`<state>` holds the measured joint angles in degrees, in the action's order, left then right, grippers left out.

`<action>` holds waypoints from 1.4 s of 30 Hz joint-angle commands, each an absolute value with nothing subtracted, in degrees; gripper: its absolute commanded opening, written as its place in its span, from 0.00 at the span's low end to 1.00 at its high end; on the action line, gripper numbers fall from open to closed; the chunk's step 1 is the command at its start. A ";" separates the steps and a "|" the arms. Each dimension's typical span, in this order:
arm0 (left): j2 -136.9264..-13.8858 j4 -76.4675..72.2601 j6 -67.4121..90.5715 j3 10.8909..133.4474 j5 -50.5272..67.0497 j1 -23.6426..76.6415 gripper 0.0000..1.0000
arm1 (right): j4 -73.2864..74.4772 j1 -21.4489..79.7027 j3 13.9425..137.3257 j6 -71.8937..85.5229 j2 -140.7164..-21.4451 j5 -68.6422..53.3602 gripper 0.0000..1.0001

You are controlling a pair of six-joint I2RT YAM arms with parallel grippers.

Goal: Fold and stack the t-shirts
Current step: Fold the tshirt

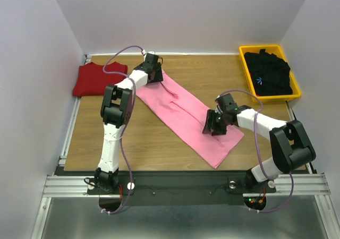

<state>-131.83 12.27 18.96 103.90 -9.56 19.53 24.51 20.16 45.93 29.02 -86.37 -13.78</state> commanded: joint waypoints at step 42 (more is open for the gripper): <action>-126.90 21.00 25.05 97.72 -15.65 20.31 0.54 | 33.85 30.15 65.66 21.79 -95.80 0.35 0.48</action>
